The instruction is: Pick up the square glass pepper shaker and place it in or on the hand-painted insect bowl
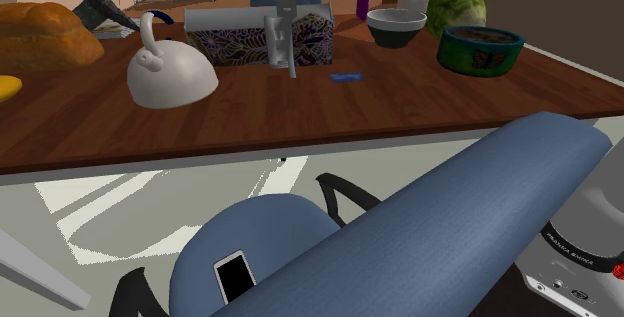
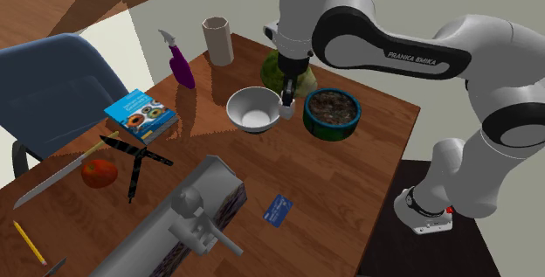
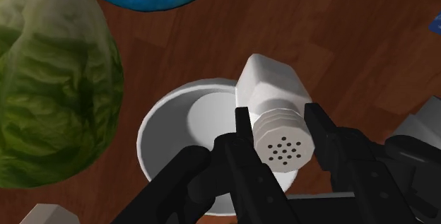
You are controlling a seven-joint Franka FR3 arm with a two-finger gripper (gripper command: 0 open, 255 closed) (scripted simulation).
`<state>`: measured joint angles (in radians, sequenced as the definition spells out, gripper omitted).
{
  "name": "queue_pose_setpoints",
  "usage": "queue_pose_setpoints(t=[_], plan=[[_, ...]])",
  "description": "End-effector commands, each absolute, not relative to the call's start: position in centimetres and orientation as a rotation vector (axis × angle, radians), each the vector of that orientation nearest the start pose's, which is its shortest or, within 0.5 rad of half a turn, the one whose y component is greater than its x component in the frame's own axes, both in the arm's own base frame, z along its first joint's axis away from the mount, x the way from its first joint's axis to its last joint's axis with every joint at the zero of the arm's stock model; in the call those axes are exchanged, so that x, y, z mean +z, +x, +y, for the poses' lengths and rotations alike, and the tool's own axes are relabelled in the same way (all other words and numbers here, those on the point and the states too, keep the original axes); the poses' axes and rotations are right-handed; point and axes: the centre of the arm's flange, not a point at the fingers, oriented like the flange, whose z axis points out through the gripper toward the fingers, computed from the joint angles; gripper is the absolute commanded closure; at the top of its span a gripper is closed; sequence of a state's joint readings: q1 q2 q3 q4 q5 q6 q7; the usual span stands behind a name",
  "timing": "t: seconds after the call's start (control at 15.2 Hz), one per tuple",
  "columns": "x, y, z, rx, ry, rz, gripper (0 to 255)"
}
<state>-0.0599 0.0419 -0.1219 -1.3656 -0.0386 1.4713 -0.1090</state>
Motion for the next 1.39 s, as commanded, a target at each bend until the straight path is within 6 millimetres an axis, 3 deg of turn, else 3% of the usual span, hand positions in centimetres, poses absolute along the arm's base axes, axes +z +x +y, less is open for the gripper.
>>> queue_pose_setpoints(t=[0.0, 0.46, 1.32], plan=[[69.8, 54.5, -10.4, -0.091, -3.190, 0.124, 255], [73.2, 54.5, -10.4, -0.091, -3.190, 0.124, 255], [76.6, 39.7, -18.2, -0.091, -3.190, 0.124, 255]])
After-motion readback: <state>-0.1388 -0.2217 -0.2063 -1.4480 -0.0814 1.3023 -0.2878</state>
